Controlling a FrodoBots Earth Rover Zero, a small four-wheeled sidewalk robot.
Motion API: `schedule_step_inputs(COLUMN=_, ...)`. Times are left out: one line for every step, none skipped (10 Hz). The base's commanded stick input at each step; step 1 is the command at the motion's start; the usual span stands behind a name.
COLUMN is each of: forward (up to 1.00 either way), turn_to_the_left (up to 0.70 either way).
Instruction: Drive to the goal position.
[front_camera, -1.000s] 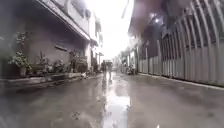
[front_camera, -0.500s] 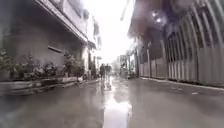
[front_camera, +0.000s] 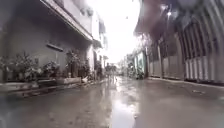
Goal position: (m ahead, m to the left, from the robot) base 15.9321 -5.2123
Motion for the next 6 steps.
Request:
schedule_step_inputs(forward=0.99, turn_to_the_left=0.0)
schedule_step_inputs(forward=0.99, turn_to_the_left=0.0)
schedule_step_inputs(forward=0.99, turn_to_the_left=0.0)
schedule_step_inputs(forward=0.99, turn_to_the_left=0.0)
schedule_step_inputs(forward=0.99, turn_to_the_left=0.0)
schedule_step_inputs(forward=0.99, turn_to_the_left=0.0)
